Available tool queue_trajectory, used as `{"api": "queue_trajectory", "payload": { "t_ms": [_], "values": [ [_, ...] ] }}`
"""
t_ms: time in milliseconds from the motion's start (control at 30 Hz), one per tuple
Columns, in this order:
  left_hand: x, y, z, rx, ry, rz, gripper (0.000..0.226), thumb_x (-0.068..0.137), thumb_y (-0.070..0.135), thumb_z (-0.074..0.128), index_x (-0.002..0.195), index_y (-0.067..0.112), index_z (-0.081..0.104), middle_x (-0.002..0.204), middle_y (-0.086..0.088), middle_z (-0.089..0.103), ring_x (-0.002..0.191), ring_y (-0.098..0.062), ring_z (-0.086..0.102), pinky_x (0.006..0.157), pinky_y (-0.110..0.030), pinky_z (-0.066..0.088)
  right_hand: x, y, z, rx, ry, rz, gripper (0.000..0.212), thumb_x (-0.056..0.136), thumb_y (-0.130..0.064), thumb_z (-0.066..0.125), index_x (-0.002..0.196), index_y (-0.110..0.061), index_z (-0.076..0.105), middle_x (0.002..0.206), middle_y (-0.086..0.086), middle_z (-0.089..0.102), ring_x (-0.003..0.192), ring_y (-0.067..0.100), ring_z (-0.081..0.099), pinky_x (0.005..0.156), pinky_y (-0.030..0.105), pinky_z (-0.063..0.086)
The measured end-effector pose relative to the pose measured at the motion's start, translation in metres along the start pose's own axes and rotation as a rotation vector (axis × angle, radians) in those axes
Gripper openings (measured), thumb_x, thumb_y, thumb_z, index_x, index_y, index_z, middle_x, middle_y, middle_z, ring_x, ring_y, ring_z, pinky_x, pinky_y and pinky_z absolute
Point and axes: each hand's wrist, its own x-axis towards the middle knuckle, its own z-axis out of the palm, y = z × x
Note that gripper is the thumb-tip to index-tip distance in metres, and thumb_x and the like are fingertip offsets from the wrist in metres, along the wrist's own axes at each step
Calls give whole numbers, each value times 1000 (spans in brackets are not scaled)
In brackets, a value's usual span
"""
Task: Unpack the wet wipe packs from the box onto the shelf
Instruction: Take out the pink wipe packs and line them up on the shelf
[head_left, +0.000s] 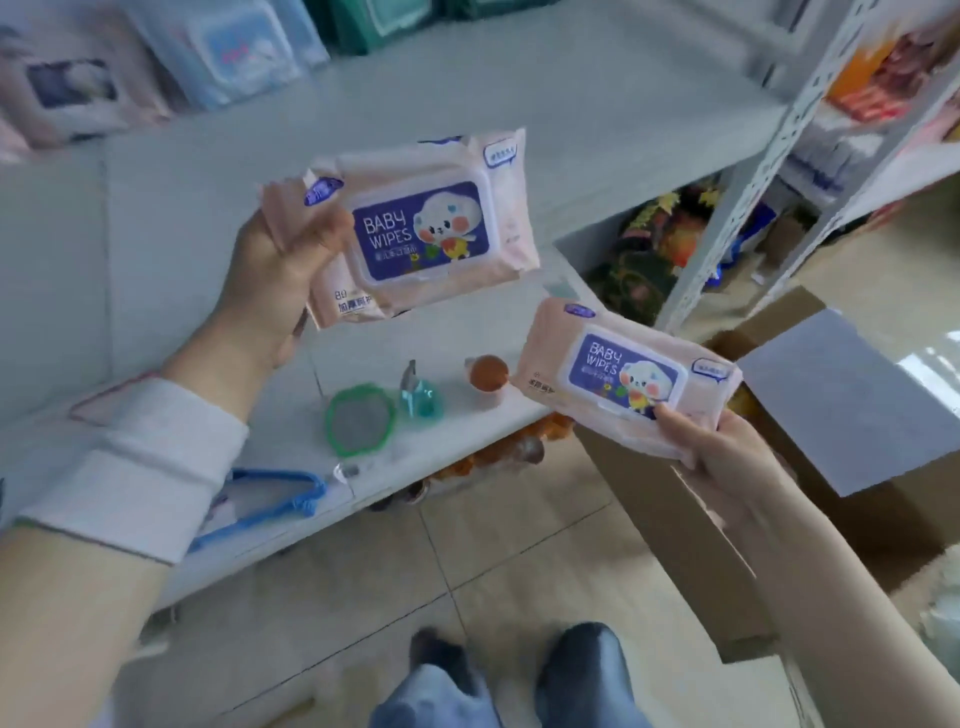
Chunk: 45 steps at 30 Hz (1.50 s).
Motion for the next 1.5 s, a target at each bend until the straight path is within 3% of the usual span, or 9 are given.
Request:
{"api": "queue_trajectory", "payload": {
  "t_ms": [100, 233, 367, 467, 667, 933, 1200, 1367, 1500],
  "values": [
    [-12, 25, -89, 0, 118, 29, 29, 76, 31, 67, 101, 17, 63, 90, 8, 75, 88, -9, 71, 78, -28, 58, 2, -9, 72, -82, -68, -46, 76, 40, -35, 87, 107, -14, 60, 92, 0, 76, 82, 14, 73, 61, 22, 58],
    [-27, 40, -204, 14, 220, 44, 49, 63, 42, 74, 104, 18, 62, 95, 8, 75, 89, -9, 71, 76, -28, 59, 24, -18, 167, -188, -165, -139, 50, 66, -27, 72, 113, -15, 59, 110, 7, 70, 95, 18, 71, 68, 24, 58],
    [-18, 26, -293, 27, 365, -4, 12, 90, 13, 53, 98, 20, 58, 80, 15, 75, 74, -1, 70, 64, -21, 58, 63, -20, 262, -310, -234, -200, 78, 46, -42, 85, 114, -14, 60, 111, 6, 71, 95, 19, 71, 71, 26, 58],
    [0, 13, -339, 85, 451, -66, 18, 94, 7, 48, 96, 21, 59, 78, 15, 74, 73, 0, 70, 64, -21, 58, 94, -22, 328, -391, -283, -278, 86, 37, -55, 87, 110, -15, 64, 109, 2, 72, 100, 20, 69, 86, 33, 55],
    [59, -7, -417, 114, 557, -93, 15, 93, 7, 50, 95, 20, 58, 74, 15, 74, 68, 1, 69, 58, -18, 56, 190, -21, 455, -365, -358, -316, 51, 53, -22, 79, 101, -13, 63, 80, -11, 75, 73, 6, 71, 58, 15, 55],
    [149, -14, -476, 205, 623, -130, 17, 92, 10, 55, 108, 14, 54, 95, 5, 65, 77, -6, 67, 66, -19, 55, 283, -17, 561, -702, -130, -452, 56, 79, -17, 73, 130, -11, 50, 112, -1, 58, 99, 18, 55, 79, 27, 49],
    [180, -21, -490, 845, 722, -206, 51, 88, 24, 60, 130, 2, 41, 131, -16, 52, 121, -32, 48, 99, -36, 36, 280, -2, 579, -994, 328, -541, 76, 72, -32, 77, 131, -5, 37, 134, 16, 45, 126, 32, 40, 101, 35, 31],
    [172, 1, -458, 1329, 493, -31, 85, 86, 23, 62, 150, 8, 7, 156, -22, 7, 145, -37, 6, 117, -41, 8, 238, -4, 571, -1394, 323, -579, 67, 84, -34, 63, 137, -6, 32, 139, 19, 33, 130, 35, 27, 108, 39, 24],
    [177, 27, -381, 1659, -92, 152, 55, 89, 23, 57, 138, 7, 39, 149, -19, 29, 140, -35, 22, 113, -47, 26, 199, -26, 519, -1719, 188, -619, 63, 89, -34, 56, 142, -13, 30, 147, 16, 27, 136, 33, 22, 108, 42, 27]
  ]
}}
